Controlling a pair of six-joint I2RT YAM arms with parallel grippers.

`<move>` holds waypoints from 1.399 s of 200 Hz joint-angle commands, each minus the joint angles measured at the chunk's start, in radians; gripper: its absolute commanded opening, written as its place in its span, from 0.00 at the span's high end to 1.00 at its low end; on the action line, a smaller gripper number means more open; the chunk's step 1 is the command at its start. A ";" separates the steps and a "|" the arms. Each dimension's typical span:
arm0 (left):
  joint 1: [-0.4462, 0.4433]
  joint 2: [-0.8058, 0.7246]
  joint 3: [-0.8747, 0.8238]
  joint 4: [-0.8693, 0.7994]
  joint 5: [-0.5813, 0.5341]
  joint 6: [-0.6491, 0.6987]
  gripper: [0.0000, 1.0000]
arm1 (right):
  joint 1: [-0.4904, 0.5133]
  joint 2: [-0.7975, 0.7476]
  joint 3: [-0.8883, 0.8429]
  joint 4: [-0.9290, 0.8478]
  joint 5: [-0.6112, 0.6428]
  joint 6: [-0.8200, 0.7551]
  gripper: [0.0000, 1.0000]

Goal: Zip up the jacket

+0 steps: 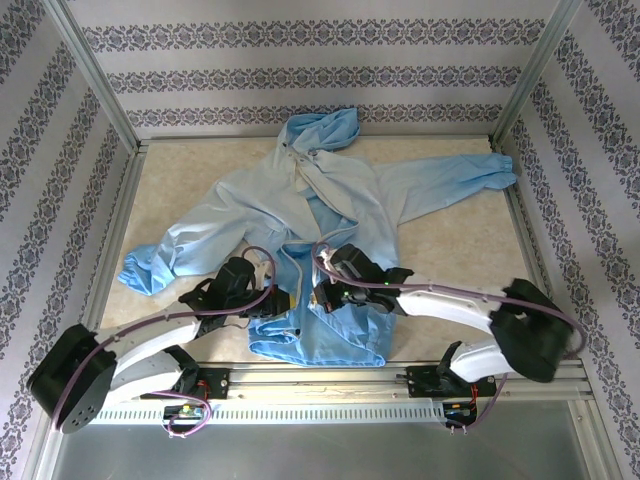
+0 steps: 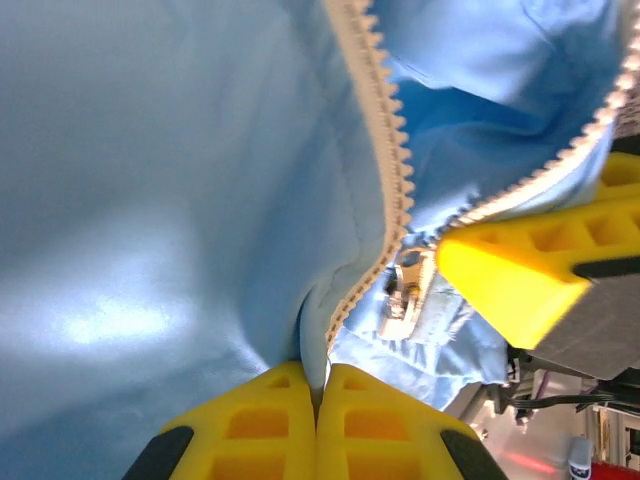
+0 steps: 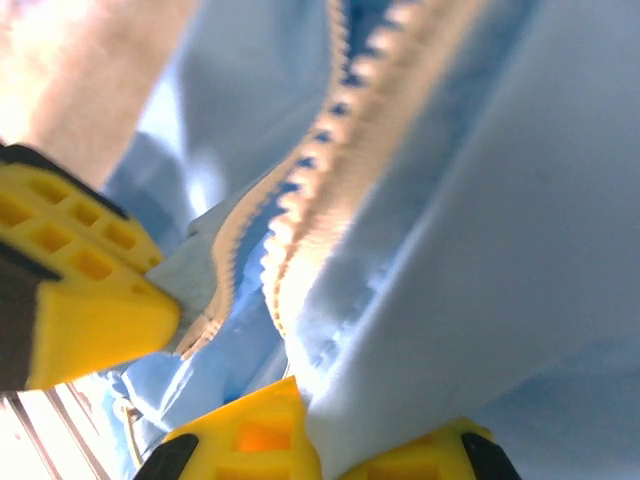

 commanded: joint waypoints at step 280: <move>-0.021 -0.061 0.004 0.316 -0.005 -0.137 1.00 | 0.061 -0.083 0.008 0.125 0.038 -0.264 1.00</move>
